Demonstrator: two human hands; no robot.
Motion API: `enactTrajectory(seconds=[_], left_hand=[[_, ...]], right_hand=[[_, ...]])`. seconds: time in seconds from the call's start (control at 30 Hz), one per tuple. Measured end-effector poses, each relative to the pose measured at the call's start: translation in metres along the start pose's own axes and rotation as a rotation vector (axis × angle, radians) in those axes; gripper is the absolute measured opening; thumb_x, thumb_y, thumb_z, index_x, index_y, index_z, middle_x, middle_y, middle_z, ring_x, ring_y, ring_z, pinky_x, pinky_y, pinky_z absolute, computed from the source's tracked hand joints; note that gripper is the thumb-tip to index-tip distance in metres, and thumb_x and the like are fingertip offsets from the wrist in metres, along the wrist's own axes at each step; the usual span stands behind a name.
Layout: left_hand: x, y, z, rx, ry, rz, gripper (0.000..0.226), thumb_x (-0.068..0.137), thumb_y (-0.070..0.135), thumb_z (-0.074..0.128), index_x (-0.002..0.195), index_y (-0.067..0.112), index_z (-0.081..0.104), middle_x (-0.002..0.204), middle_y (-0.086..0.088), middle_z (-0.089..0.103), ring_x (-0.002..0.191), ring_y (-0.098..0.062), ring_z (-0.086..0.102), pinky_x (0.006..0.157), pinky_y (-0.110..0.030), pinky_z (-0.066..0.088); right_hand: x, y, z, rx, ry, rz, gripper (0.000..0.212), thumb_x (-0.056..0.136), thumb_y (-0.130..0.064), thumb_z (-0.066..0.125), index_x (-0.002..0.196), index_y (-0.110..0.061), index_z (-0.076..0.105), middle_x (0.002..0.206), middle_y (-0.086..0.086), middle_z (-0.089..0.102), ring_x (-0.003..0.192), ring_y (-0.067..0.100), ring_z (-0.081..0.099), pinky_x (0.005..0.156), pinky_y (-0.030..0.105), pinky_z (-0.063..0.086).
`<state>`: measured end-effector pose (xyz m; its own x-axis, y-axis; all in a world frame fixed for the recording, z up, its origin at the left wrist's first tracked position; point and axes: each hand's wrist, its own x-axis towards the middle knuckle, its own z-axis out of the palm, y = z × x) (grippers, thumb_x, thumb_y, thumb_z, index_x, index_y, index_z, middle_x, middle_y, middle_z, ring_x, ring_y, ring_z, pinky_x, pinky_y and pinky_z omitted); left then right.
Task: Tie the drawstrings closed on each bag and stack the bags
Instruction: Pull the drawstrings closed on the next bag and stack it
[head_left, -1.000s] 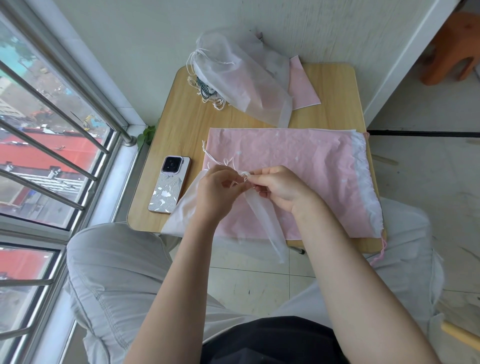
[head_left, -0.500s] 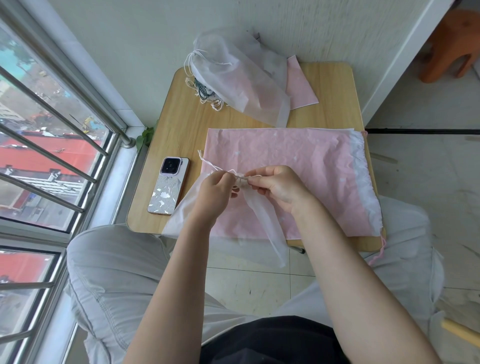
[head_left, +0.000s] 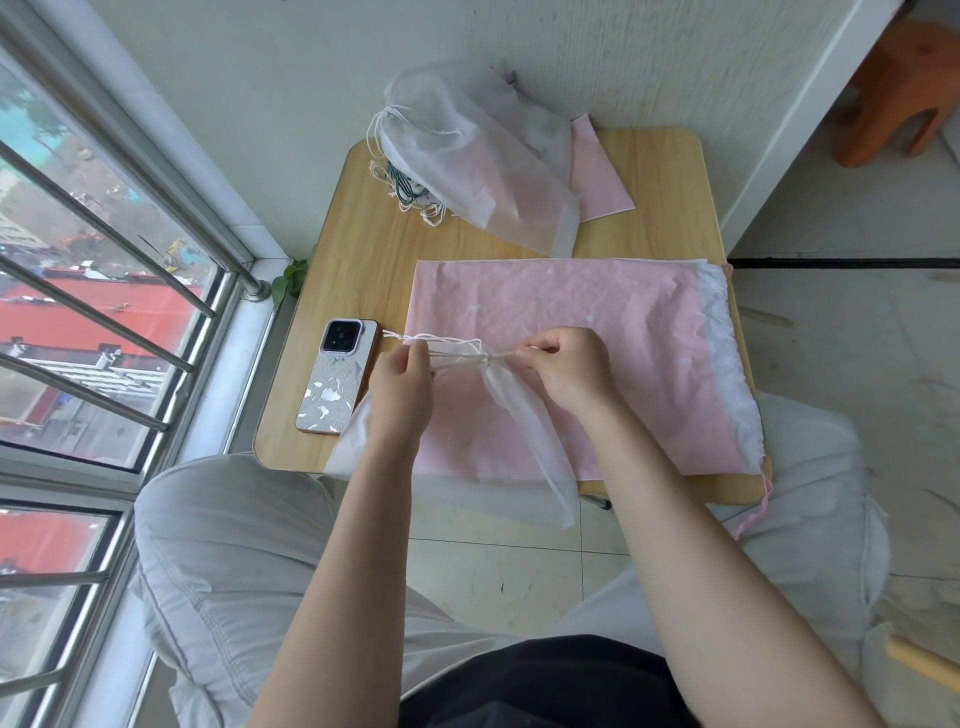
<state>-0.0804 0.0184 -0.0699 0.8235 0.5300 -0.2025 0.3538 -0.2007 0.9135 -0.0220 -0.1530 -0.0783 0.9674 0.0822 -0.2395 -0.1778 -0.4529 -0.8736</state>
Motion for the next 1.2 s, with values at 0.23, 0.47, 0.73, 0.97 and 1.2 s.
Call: enactTrajectory(seconds=[0.23, 0.47, 0.73, 0.97, 1.2], left_hand=[[0.006, 0.001, -0.002, 0.241, 0.060, 0.060, 0.045, 0.100, 0.023, 0.043, 0.057, 0.009, 0.039, 0.092, -0.009, 0.051, 0.080, -0.023, 0.046, 0.074, -0.034, 0.035], [0.033, 0.037, -0.010, 0.402, 0.034, 0.185, 0.042, 0.096, 0.025, 0.051, 0.056, 0.012, 0.045, 0.083, -0.005, 0.048, 0.088, -0.021, 0.050, 0.074, -0.034, 0.040], [0.087, 0.133, -0.003, 0.799, -0.521, 0.468, 0.055, 0.065, 0.039, 0.080, 0.118, 0.034, 0.066, 0.108, 0.003, 0.054, 0.106, -0.019, 0.051, 0.095, -0.034, 0.044], [0.142, 0.169, 0.008, 0.720, -0.296, 0.350, 0.031, 0.077, 0.034, 0.078, 0.059, 0.024, 0.054, 0.062, 0.008, 0.048, 0.064, -0.012, 0.048, 0.052, -0.022, 0.033], [0.208, 0.180, 0.010, -0.006, 0.110, -0.076, 0.025, 0.081, 0.030, 0.062, 0.074, 0.006, 0.060, 0.077, -0.013, 0.066, 0.074, -0.035, 0.071, 0.072, -0.045, 0.061]], right_hand=[[0.015, 0.000, -0.009, -0.210, 0.193, -0.136, 0.016, 0.090, -0.007, 0.065, 0.076, 0.000, 0.063, 0.084, 0.002, 0.069, 0.069, 0.010, 0.055, 0.054, 0.007, 0.034], [0.034, -0.037, -0.034, -0.080, 0.138, -0.170, 0.014, 0.084, -0.019, 0.074, 0.080, -0.008, 0.068, 0.076, -0.003, 0.064, 0.068, 0.010, 0.053, 0.059, 0.013, 0.038], [0.073, -0.135, -0.040, -0.205, -0.065, -0.326, 0.009, 0.079, -0.024, 0.077, 0.079, -0.016, 0.074, 0.064, -0.012, 0.056, 0.061, 0.002, 0.050, 0.057, 0.014, 0.038], [0.122, -0.169, -0.052, -0.397, 0.180, -0.375, 0.028, 0.092, -0.029, 0.060, 0.118, -0.019, 0.065, 0.113, 0.004, 0.068, 0.109, 0.025, 0.061, 0.085, 0.033, 0.048], [0.149, -0.168, -0.048, -0.530, 0.322, -0.389, 0.029, 0.097, -0.017, 0.044, 0.125, -0.010, 0.049, 0.119, 0.012, 0.060, 0.108, 0.034, 0.057, 0.076, 0.038, 0.045]])
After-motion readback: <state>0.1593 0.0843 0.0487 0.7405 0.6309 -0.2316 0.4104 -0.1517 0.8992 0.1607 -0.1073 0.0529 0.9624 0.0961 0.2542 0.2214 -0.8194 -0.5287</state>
